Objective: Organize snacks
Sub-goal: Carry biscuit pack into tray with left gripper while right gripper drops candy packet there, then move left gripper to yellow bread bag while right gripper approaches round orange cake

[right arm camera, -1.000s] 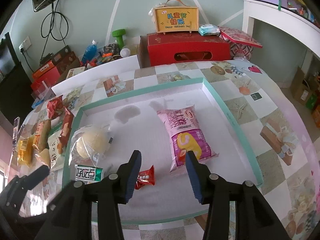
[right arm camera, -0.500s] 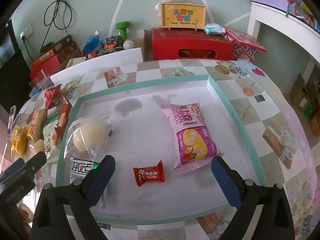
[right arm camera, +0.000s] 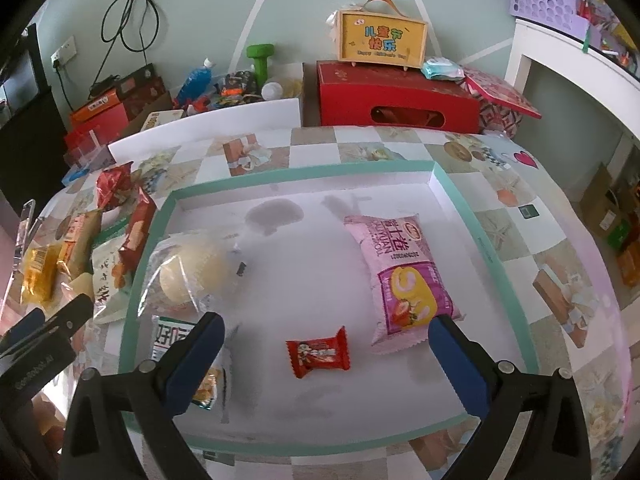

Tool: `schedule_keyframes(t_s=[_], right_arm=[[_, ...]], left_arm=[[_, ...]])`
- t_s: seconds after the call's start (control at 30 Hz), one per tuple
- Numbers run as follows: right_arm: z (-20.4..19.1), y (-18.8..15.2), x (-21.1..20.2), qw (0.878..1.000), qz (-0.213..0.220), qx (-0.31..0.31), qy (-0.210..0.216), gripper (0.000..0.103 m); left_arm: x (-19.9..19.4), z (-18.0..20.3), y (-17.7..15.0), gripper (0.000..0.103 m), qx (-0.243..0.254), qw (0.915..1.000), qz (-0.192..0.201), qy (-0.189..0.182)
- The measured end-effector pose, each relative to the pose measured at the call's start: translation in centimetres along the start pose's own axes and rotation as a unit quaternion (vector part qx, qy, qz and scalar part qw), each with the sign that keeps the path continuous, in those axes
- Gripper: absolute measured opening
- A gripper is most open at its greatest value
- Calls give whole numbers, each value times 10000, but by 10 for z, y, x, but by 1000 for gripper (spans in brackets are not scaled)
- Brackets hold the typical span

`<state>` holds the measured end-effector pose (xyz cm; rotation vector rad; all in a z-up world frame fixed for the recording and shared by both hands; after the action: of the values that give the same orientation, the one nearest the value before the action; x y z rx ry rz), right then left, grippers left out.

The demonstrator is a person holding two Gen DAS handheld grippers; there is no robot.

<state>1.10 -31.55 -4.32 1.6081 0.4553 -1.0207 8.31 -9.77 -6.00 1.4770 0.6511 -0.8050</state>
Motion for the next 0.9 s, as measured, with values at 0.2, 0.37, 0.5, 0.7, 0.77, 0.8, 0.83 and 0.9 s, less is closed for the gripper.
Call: schedule_keyframes(t_s=[0.2,0.37,0.5,0.7,0.77,0.8,0.83,0.9], right_arm=[[-15,7,-5,9997,149,-156,-64,103],[-34,18,-16,9986,476,-224,56,103],[-54,26,-20,9973,635,-254,263,103],[-77,31,-15,9963,680,-215,487,103],[-84,32,-13,9959,685,-182,561,103],[-88,32,-11,9957,676,-153,614,103],[-91,32,-10,9955,662,-125,669,103],[-99,31,-6,9947,624,-88,809,103]], left_arm=[[-4,-19,11,96,-63,9998,150,80],[-9,-37,27,96,-127,9995,263,157],[-14,-54,43,96,-194,9989,362,246],[-9,-66,57,96,-39,9993,240,277],[-6,-72,59,96,-123,9996,144,231],[-5,-77,60,96,-184,9995,131,203],[-4,-81,61,96,-230,9994,119,210],[-3,-89,62,96,-353,9991,78,243]])
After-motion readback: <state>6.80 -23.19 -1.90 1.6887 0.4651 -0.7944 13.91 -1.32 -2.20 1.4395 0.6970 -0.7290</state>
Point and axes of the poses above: each gripper's, at about its wrist camera, not at the fingertips, and x roughly the way its jaws point, z to its right, y to its top, the point moved 5 cm from there along x, roughly the way its jaws point, and after that the axes turned 2 degrees about y, right-handed, at the moved point
